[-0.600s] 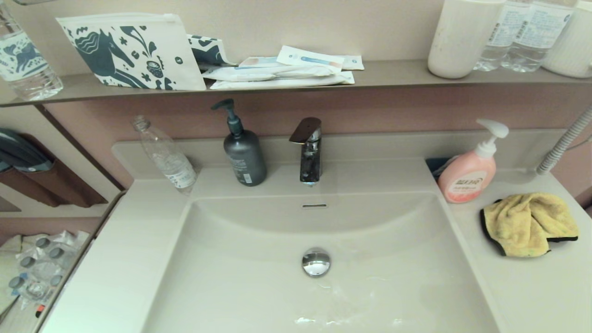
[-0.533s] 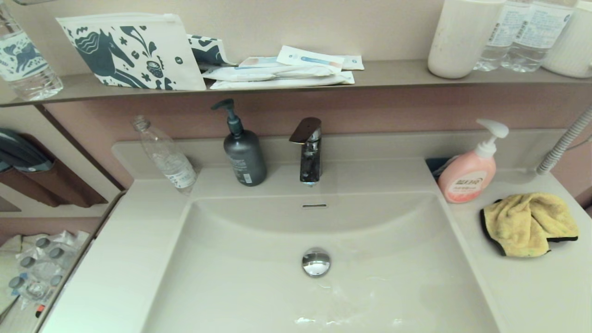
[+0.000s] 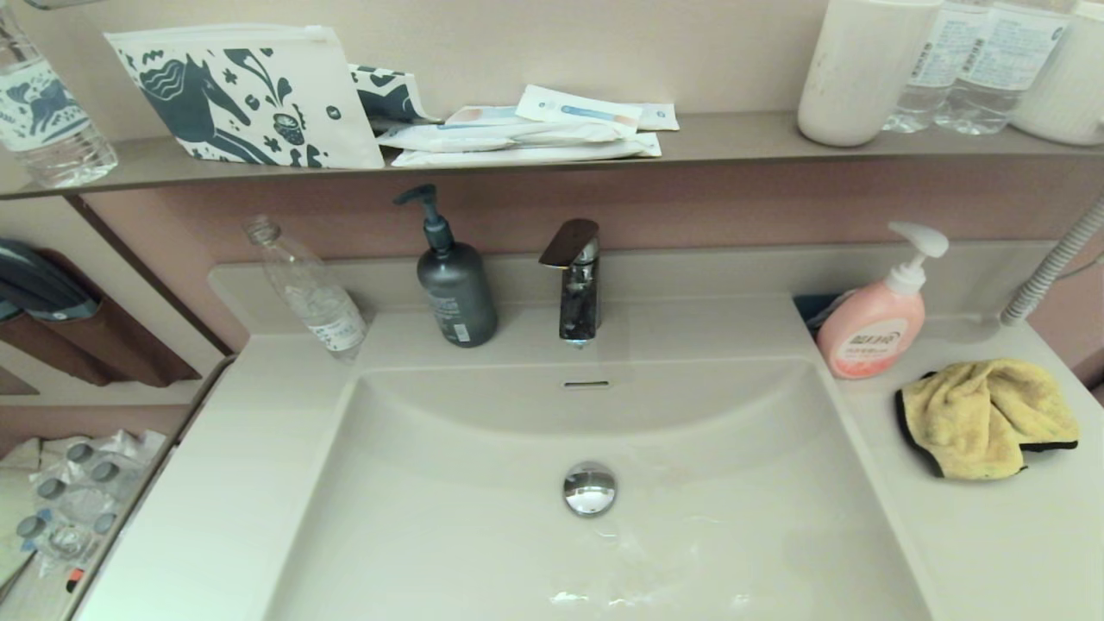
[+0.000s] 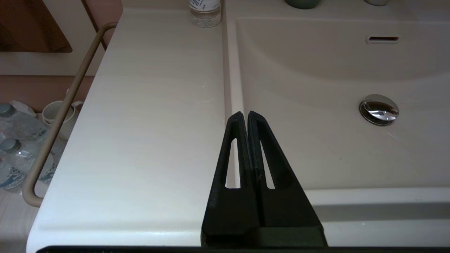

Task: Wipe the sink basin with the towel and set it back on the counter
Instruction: Turn on the faucet

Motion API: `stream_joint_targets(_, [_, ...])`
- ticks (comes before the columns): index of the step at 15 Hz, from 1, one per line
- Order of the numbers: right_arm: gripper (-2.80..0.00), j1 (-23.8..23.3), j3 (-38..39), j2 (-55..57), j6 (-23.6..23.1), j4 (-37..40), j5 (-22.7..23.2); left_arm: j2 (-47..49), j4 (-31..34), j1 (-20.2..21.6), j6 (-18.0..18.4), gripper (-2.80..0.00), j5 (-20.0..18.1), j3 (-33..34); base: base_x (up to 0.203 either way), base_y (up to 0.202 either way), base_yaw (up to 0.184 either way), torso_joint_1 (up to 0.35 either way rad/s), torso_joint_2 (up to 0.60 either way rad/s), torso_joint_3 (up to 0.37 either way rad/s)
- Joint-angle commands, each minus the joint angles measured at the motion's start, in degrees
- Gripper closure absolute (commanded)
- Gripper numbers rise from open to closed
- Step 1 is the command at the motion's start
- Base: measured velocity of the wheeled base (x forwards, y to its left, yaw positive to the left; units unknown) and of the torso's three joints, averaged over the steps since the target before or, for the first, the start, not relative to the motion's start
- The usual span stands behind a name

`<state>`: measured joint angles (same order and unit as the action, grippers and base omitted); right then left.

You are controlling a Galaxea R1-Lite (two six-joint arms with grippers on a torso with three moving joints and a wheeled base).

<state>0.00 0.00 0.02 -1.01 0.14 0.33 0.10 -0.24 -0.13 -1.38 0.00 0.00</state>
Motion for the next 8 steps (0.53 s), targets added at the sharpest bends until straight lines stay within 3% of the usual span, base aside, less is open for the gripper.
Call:
stream_joint_targets(1, [0.00,0.0,0.0,0.0,0.0,0.0,0.0,0.1,0.0,0.0,0.0,0.00,0.0,0.0,0.000,0.000,0.000,0.000,0.00,0.000])
stream_joint_targets(8, [0.00,0.0,0.0,0.0,0.0,0.0,0.0,0.1,-0.1,0.0,0.1,0.00,0.0,0.0,0.000,0.000,0.000,0.000,0.00,0.000])
